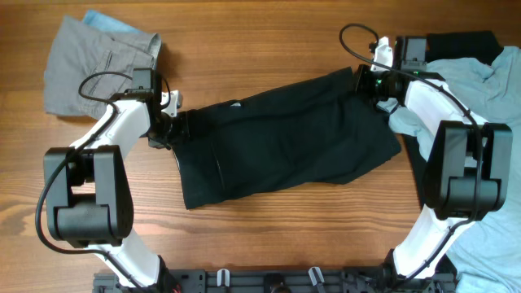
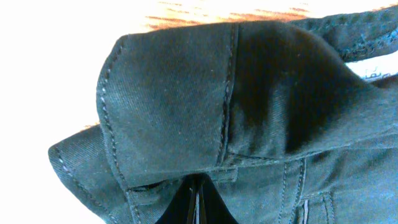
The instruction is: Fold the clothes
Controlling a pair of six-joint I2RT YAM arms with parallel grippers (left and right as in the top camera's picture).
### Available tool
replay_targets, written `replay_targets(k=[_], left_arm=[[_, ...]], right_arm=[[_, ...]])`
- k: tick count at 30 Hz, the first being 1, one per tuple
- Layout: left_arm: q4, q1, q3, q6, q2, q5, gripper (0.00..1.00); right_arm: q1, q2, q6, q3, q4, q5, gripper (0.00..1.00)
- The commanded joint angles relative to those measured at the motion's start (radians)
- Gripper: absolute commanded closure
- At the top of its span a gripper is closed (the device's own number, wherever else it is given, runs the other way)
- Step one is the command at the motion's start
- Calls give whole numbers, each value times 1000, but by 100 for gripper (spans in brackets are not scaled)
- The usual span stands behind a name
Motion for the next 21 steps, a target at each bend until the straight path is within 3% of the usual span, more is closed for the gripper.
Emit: replay_targets(k=[1,3,4,5,6,7,8,14,18,19,21], left_arm=[[18,24,6,-26,8,-50,96],[21,31,6,-29,8,-47,96],[23,34,6,-34,8,-47,96],[24,35,6,-36,8,-47,95],[25,35,6,-42,8,-47,93],[25,35,7,-44,7,-47,92],[24,35,9,-44,7,-47,91],[-111,40,98,-43,-27,-34,81],[-209,36,185,-14,-79,99,75],[-219,30,195,16,-92,167,74],[-222,15,195,32,-106,221,76]], right_arm=[[-10,-66,59,13,122,-79,96],[-10,-72,115,13,212,-79,95],[-10,-72,146,13,244,-77,82],[-10,-71,152,12,259,-75,48],[-10,-71,152,12,263,-54,25],[-10,-71,150,12,255,-30,8],[-10,-71,150,12,246,-16,1],[-48,-84,139,12,20,-23,0],[-81,-120,61,13,-267,-75,4],[-83,-126,34,12,-327,-74,9],[-82,-132,-11,13,-436,-69,36]])
